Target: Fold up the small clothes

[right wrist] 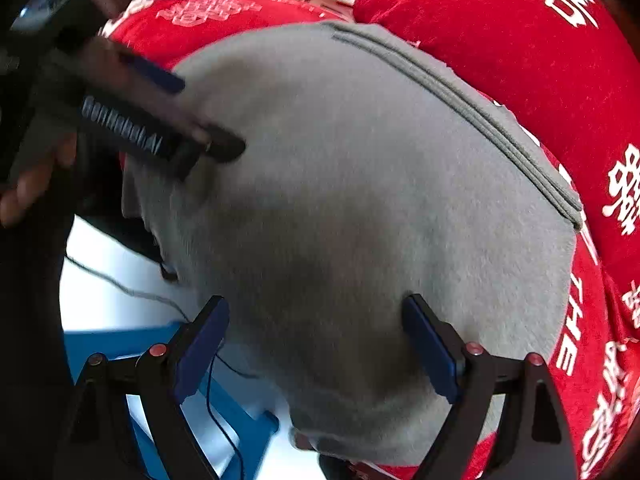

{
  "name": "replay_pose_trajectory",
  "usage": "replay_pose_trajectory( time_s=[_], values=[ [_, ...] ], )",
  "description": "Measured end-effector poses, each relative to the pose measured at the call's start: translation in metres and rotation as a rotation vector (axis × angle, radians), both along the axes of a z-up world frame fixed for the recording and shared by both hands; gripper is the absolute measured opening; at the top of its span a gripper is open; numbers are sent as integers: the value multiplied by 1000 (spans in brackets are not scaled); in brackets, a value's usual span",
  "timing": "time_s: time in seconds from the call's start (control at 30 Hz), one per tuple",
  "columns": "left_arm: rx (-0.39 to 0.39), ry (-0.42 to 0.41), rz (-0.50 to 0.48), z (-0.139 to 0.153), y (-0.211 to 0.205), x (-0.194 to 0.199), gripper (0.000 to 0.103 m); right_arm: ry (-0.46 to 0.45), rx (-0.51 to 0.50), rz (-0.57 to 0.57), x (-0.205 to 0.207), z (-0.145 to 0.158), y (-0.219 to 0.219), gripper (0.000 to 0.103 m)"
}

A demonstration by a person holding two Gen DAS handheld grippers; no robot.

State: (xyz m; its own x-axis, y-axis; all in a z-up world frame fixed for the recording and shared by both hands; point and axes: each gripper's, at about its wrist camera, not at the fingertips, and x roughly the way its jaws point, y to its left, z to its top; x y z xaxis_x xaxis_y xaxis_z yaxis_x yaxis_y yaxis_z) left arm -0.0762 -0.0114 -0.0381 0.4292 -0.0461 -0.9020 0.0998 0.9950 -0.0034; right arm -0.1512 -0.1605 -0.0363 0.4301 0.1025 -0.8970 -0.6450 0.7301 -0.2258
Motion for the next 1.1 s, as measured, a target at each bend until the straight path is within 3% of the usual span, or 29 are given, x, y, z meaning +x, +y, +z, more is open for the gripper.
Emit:
replay_pose_trajectory(
  time_s=[0.13,0.23,0.37,0.53,0.73,0.9,0.93,1.1],
  values=[
    [-6,13,7,-4,0,-1,103,52,-90,37,-15,-4,0,91],
    [-7,36,12,-3,0,-4,103,118,-103,34,-18,1,-9,91],
    [-3,27,20,6,1,-2,103,58,-36,-37,-3,34,-24,91],
    [-11,-61,21,35,-5,23,103,-44,14,-251,66,58,-40,91],
    [-79,-86,104,49,-2,77,103,-42,138,-533,131,55,-59,91],
    [-43,-49,82,36,-11,116,103,-1,225,-665,159,41,-68,91],
    [-11,-3,95,24,-10,119,103,22,216,-679,158,35,-67,91],
    [-25,-87,60,21,-3,78,103,-68,196,-563,116,27,-59,91]
  ],
)
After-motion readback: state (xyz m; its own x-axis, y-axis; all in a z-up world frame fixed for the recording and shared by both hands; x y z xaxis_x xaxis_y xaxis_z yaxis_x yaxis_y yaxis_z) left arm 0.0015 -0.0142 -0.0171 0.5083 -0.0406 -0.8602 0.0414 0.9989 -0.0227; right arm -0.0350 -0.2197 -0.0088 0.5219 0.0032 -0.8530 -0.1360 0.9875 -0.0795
